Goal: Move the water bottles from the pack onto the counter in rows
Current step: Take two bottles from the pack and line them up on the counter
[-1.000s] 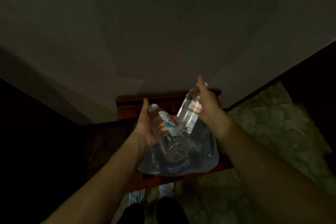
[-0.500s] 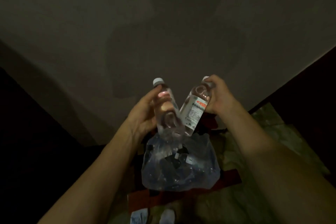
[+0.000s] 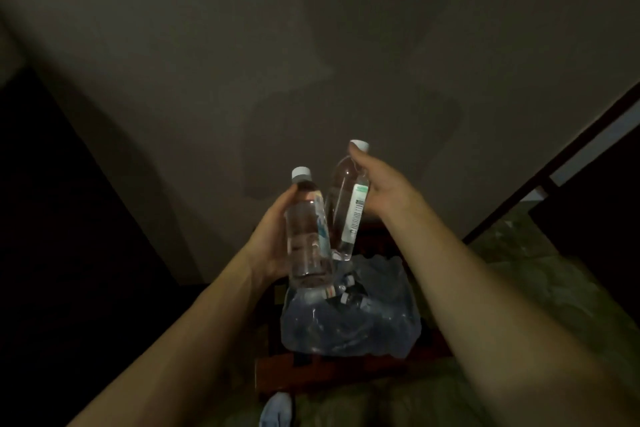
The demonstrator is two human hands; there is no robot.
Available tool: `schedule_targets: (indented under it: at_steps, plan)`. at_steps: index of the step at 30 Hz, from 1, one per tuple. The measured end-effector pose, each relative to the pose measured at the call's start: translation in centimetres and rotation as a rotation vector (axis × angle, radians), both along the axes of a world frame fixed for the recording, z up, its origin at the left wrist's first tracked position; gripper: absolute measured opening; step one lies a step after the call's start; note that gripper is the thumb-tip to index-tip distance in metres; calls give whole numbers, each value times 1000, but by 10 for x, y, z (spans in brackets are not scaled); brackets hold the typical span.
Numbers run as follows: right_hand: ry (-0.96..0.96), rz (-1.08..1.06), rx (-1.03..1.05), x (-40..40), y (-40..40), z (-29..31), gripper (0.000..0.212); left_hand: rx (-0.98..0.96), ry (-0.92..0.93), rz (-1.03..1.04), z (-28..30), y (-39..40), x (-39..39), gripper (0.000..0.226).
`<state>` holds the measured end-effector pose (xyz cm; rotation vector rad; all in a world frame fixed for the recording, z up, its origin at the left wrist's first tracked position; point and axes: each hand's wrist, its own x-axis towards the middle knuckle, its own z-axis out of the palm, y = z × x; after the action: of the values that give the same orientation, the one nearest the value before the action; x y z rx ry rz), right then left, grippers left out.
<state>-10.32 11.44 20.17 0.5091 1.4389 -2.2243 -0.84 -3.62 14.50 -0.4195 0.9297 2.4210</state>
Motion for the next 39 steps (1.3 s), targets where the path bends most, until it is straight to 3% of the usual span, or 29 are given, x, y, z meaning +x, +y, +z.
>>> schedule_targets:
  at_steps: [5,11,16,19,28,33,37,39]
  plan:
    - [18,36,1,44,-13,3,53,-229,4,95,9,-13,40,51]
    - [173,226,-20,98,-46,15,55,-161,83,157,40,-51,73,61]
    - [249,376,-96,125,-77,42,48,-419,135,244,86,-91,86,78]
    - [279,412,-49,133,-110,63,49,-603,215,282,111,-119,99,71]
    - [387,513,-62,184,-242,132,62,-642,493,479,179,-237,157,42]
    - [468,543,-123,220,-328,159,43,-803,600,590,216,-322,199,44]
    - [556,530,-76,240,-393,166,50,-950,617,620,228,-384,225,16]
    - [608,500,-16,246,-425,164,56,-1018,663,637,227,-413,233,13]
